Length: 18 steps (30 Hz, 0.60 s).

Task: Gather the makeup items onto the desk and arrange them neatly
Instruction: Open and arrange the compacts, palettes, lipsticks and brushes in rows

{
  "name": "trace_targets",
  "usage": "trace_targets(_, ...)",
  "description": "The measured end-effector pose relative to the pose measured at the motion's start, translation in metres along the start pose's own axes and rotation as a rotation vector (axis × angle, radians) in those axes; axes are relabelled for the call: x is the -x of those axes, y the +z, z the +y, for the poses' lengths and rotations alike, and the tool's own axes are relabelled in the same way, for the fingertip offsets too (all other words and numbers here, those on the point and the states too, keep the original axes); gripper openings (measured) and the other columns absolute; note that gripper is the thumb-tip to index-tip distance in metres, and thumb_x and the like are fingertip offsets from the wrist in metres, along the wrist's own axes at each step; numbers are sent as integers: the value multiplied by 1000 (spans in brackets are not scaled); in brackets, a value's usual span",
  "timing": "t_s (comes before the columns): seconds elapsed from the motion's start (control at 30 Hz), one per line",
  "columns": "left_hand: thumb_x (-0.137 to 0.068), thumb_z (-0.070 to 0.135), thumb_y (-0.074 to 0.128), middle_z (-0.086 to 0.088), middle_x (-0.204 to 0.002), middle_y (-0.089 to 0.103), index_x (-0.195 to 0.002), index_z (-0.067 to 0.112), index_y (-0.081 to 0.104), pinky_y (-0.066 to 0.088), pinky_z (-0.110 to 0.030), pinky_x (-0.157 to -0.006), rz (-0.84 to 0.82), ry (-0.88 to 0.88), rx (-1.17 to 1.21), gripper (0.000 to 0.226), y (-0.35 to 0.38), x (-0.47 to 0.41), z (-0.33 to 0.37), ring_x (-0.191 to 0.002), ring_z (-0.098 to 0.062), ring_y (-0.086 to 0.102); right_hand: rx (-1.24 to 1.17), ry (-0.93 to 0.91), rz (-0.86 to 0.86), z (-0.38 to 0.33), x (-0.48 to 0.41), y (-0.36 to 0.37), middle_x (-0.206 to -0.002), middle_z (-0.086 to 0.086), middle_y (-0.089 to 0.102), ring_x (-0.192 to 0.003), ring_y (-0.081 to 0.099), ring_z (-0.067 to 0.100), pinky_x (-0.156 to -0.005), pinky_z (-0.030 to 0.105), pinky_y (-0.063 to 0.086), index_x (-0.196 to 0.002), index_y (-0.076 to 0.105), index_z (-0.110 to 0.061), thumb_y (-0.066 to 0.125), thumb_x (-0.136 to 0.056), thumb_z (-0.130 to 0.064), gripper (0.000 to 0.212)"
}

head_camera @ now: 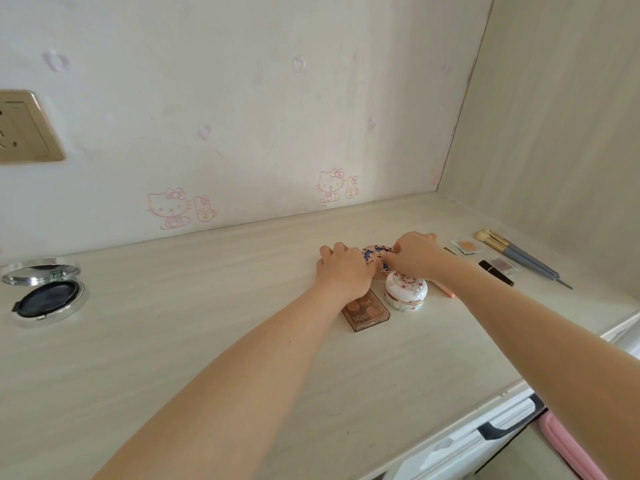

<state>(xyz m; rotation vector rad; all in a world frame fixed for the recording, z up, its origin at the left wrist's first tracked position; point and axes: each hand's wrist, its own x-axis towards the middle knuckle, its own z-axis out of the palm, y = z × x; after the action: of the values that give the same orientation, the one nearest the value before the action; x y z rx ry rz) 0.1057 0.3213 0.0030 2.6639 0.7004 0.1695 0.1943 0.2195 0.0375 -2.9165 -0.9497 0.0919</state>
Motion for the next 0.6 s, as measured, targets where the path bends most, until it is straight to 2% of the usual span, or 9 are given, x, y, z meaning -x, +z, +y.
trace_targets(0.07,-95,54,40,-12,-130,45,-126,9,53,33,-41,-99,1,-12,40,56,0,0,1,-124,-35,31,-63,14,17,0,4,-1,-63,4,51,-75,50,26,-98,39,35,-64,49,-10,43,-93,-37,41)
trace_targets(0.13,-94,53,45,-11,-128,49,-128,10,51,36,-41,-98,27,-18,99,55,0,1,1,-123,-34,32,-161,31,39,-1,10,-5,-87,14,67,-94,56,32,-96,35,35,-91,66,0,46,-94,-33,38)
trace_targets(0.17,-93,52,48,-11,-125,51,-128,10,50,37,-40,-97,53,-16,127,54,0,3,1,-123,-33,33,-213,36,56,-2,13,-7,-103,18,67,-105,55,34,-94,35,35,-106,65,3,48,-94,-30,40)
trace_targets(0.2,-92,50,51,-11,-123,53,-127,10,49,39,-41,-97,78,-9,155,53,1,6,1,-123,-32,33,-264,35,84,-2,16,-8,-111,20,65,-111,53,35,-94,35,35,-114,62,4,50,-94,-29,41)
trace_targets(0.3,-91,42,58,-13,-118,56,-128,12,46,42,-40,-94,117,-6,330,49,4,12,1,-121,-29,37,-394,19,153,0,19,-6,-111,14,64,-107,54,30,-88,36,42,-112,60,-3,55,-92,-29,34)
trace_targets(0.4,-89,35,61,-14,-121,55,-129,16,44,45,-33,-84,135,-29,477,47,5,12,-2,-109,-26,52,-488,3,164,2,19,0,-104,6,62,-97,56,22,-74,30,44,-106,55,-12,60,-90,-31,25)
trace_targets(0.5,-90,30,62,-10,-121,56,-129,19,44,45,-25,-73,138,-28,574,44,5,16,-8,-100,-23,58,-536,-39,216,-1,22,0,-96,4,63,-88,59,19,-64,26,46,-100,53,-15,64,-87,-29,22)
trace_targets(0.57,-93,24,59,-8,-117,58,-126,18,46,47,-23,-66,180,-18,683,37,1,21,-10,-97,-22,60,-547,-82,253,-6,24,-4,-94,4,63,-86,60,21,-63,25,47,-97,51,-16,66,-85,-23,20)
trace_targets(0.6,-93,21,58,-7,-115,60,-124,18,47,46,-22,-66,210,-11,729,33,-3,23,-11,-96,-20,60,-558,-107,266,-10,25,-6,-94,5,63,-86,61,22,-65,27,49,-96,51,-16,66,-84,-20,20)
